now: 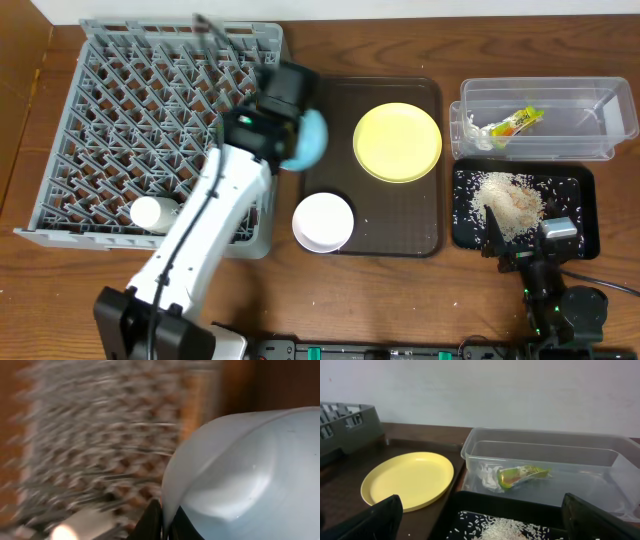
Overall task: Sort waste into correct bins and load items into the dishwasher
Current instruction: 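Lift the blue bowl and stand it upright in the dish rack, then release the blue bowl and reach the left gripper to the white bowl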
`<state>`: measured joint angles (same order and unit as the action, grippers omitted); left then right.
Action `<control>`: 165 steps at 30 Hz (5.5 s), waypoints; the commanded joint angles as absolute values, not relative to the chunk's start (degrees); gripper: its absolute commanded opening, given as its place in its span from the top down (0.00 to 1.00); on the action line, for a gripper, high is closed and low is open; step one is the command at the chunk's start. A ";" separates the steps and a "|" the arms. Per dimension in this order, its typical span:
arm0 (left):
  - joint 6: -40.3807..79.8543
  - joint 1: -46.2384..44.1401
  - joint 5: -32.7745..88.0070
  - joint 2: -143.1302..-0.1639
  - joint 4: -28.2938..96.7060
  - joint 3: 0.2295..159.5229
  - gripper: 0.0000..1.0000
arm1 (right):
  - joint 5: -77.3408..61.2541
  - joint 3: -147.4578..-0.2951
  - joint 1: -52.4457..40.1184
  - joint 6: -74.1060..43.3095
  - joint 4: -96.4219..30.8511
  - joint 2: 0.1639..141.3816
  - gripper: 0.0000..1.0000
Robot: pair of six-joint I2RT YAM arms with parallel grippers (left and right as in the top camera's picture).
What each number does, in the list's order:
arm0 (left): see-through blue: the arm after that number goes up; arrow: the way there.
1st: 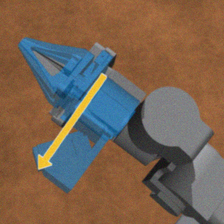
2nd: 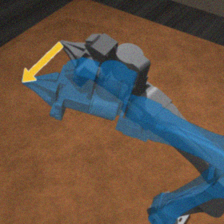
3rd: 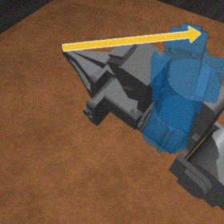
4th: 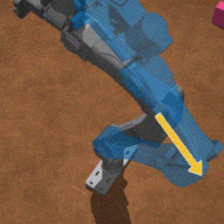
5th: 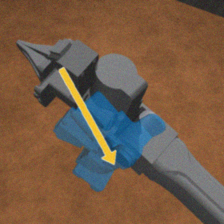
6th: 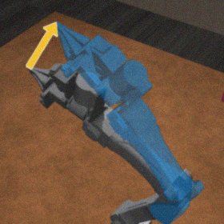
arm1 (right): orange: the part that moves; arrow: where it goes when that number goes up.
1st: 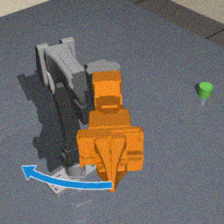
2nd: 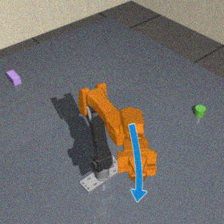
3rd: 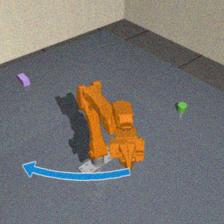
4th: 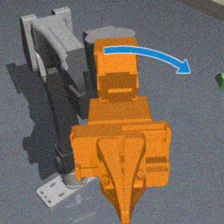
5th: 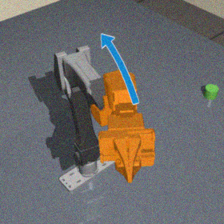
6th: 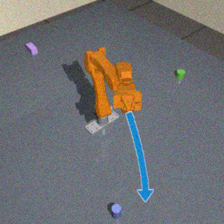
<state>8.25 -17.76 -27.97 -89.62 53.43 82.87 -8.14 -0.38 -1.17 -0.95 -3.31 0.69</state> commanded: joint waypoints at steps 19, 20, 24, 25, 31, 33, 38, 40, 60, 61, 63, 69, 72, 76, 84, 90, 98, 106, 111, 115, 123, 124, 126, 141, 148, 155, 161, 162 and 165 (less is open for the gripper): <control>-1.93 -5.23 -53.69 -97.30 28.95 80.68 0.92 | -8.40 -0.32 -0.71 -0.58 -3.49 0.38 0.01; -3.07 -5.41 -53.69 -98.56 28.60 80.68 0.92 | -8.40 -0.32 -0.71 -0.58 -3.49 0.38 0.01; -3.66 -6.83 -56.25 -102.76 27.11 80.68 0.92 | -8.40 -0.32 -0.71 -0.58 -3.49 0.38 0.01; -3.77 -7.42 -56.25 -103.44 26.63 80.68 0.92 | -8.40 -0.32 -0.71 -0.58 -3.49 0.38 0.01; -8.03 -10.48 -59.02 -106.59 22.31 80.68 0.92 | -8.40 -0.32 -0.71 -0.58 -3.49 0.38 0.01; -9.23 -11.22 -61.12 -107.98 21.47 80.68 0.92 | -8.40 -0.32 -0.71 -0.58 -3.49 0.38 0.01; -9.23 -12.71 -65.78 -111.18 21.39 80.68 0.92 | -8.40 -0.32 -0.71 -0.58 -3.49 0.38 0.01; -9.26 -13.19 -68.82 -111.94 20.80 80.68 0.92 | -8.40 -0.32 -0.71 -0.58 -3.49 0.38 0.01; -8.71 -15.84 -72.75 -112.22 21.50 80.62 0.92 | -8.40 -0.32 -0.71 -0.58 -3.49 0.38 0.01; -7.29 -15.84 -72.58 -112.31 22.33 80.44 0.92 | -8.40 -0.32 -0.71 -0.58 -3.49 0.38 0.01; -5.61 -15.84 -72.60 -112.68 23.53 79.81 0.92 | -8.40 -0.32 -0.71 -0.58 -3.49 0.38 0.01; -5.72 -16.10 -72.66 -113.49 24.86 78.54 0.92 | -8.40 -0.32 -0.71 -0.58 -3.49 0.38 0.01; -5.91 -16.10 -73.12 -113.45 24.73 78.61 0.92 | -8.40 -0.32 -0.71 -0.58 -3.49 0.38 0.01; -6.76 -15.81 -73.14 -113.45 24.58 78.63 0.92 | -8.40 -0.32 -0.71 -0.58 -3.49 0.38 0.01; -13.21 -15.29 -75.92 -113.45 18.87 78.63 0.92 | -8.40 -0.32 -0.71 -0.58 -3.49 0.38 0.01; -13.06 -15.29 -75.46 -113.51 18.74 78.52 0.92 | -8.40 -0.32 -0.71 -0.58 -3.49 0.38 0.01; -13.13 -14.31 -75.48 -113.51 18.48 78.52 0.92 | -8.40 -0.32 -0.71 -0.58 -3.49 0.38 0.01; -13.30 -14.22 -75.46 -113.51 17.89 78.50 0.92 | -8.40 -0.32 -0.71 -0.58 -3.49 0.38 0.01; -13.32 -14.28 -75.48 -113.65 17.80 77.91 0.92 | -8.40 -0.32 -0.71 -0.58 -3.49 0.38 0.01; -14.17 -13.32 -75.53 -113.65 17.23 77.91 0.92 | -8.40 -0.32 -0.71 -0.58 -3.49 0.38 0.01; -14.63 -12.80 -75.50 -113.65 16.53 77.91 0.92 | -8.40 -0.32 -0.71 -0.58 -3.51 0.38 0.01; -14.83 -12.56 -75.50 -113.65 16.51 77.91 0.92 | -8.40 -0.32 -0.71 -0.58 -3.49 0.38 0.01; -15.66 -12.14 -75.55 -113.65 16.10 77.91 0.92 | -8.40 -0.32 -0.71 -0.58 -3.49 0.38 0.01; -21.80 -14.06 -78.70 -115.09 10.68 77.58 0.92 | -8.40 -0.32 -0.71 -0.58 -3.49 0.38 0.01; -21.78 -18.13 -78.52 -115.77 10.59 76.27 0.92 | -8.40 -0.32 -0.71 -0.58 -3.49 0.38 0.01; -21.78 -20.58 -79.18 -115.72 10.61 76.27 0.91 | -8.40 -0.32 -0.71 -0.58 -3.49 0.38 0.01; -18.72 -23.33 -76.16 -115.55 12.14 76.29 0.54 | -8.40 -0.32 -0.71 -0.58 -3.49 0.38 0.01; -18.00 -24.08 -74.50 -115.26 13.74 76.29 0.52 | -8.40 -0.32 -0.71 -0.58 -3.49 0.38 0.01; -12.45 -26.11 -67.61 -114.02 19.51 76.29 0.49 | -8.40 -0.32 -0.71 -0.58 -3.49 0.38 0.01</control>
<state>-18.04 -24.23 -74.24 -114.98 17.08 76.49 -8.14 -0.38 -1.19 -0.95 -3.31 0.69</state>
